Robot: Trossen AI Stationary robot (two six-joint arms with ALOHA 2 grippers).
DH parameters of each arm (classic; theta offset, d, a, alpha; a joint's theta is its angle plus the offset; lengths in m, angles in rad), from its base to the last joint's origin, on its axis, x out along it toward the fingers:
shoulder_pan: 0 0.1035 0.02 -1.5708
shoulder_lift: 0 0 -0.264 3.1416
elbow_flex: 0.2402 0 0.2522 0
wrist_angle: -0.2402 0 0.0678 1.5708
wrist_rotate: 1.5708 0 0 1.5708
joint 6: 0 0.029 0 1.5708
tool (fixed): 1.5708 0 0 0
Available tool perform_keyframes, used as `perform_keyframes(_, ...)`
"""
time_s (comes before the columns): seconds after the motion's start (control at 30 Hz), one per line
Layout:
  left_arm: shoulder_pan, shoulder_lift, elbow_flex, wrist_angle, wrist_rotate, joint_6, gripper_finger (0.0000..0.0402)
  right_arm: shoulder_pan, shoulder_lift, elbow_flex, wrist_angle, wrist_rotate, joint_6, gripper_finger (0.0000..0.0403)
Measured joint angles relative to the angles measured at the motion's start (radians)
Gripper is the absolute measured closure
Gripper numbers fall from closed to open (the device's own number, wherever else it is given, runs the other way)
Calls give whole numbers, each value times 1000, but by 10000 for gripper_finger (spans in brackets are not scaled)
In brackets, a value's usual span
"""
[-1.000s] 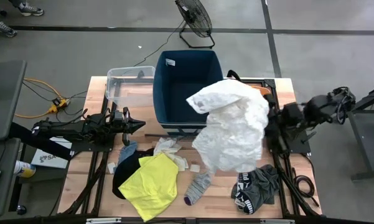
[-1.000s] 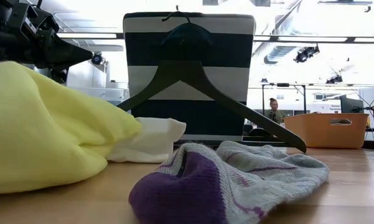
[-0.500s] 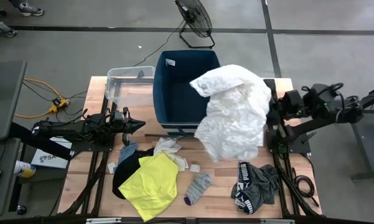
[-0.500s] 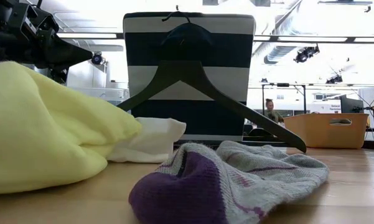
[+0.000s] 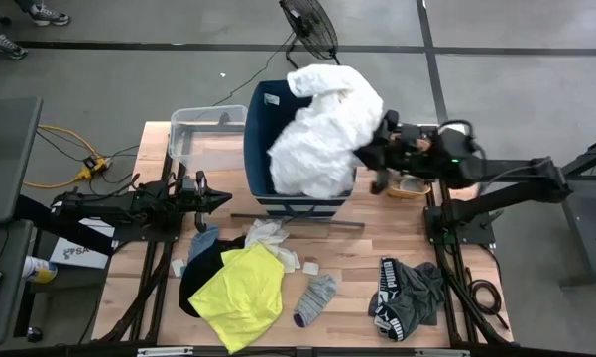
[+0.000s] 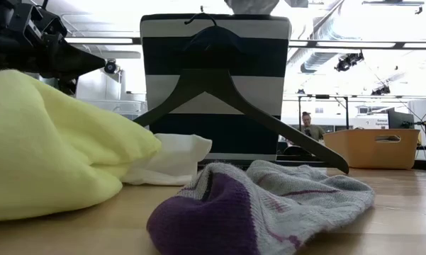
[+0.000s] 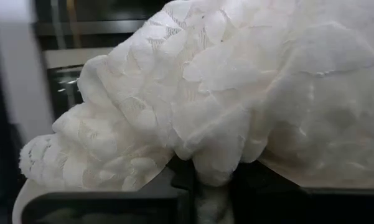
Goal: Pick & Place Cloths
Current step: Put the white dress into the blue laundry organizer
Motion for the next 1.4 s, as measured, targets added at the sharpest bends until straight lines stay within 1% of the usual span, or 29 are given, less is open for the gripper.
perform_keyframes(0.07,0,0,0,0,0,0,391,-23,49,0,57,6,1,365)
perform_keyframes(0.17,0,0,0,0,0,0,391,-60,118,0,117,-13,3,365)
perform_keyframes(0.33,0,0,0,0,0,0,391,-133,214,0,162,-30,73,365)
perform_keyframes(0.43,0,0,0,0,0,0,391,-171,267,30,133,-24,107,365)
perform_keyframes(0.57,0,0,0,0,0,0,391,-203,336,150,-20,-30,126,365)
perform_keyframes(0.7,0,0,0,0,0,0,391,-236,405,332,-258,-44,113,365)
perform_keyframes(0.87,0,0,0,0,0,0,391,-288,505,566,-557,-87,98,365)
perform_keyframes(1.0,0,0,0,0,0,0,391,-328,575,706,-741,-128,95,365)
perform_keyframes(1.1,0,0,0,0,0,0,391,-355,610,750,-816,-174,64,365)
perform_keyframes(1.27,0,0,0,0,0,0,391,-400,647,755,-904,-258,45,365)
perform_keyframes(1.4,0,0,0,0,0,0,391,-418,685,755,-985,-270,44,365)
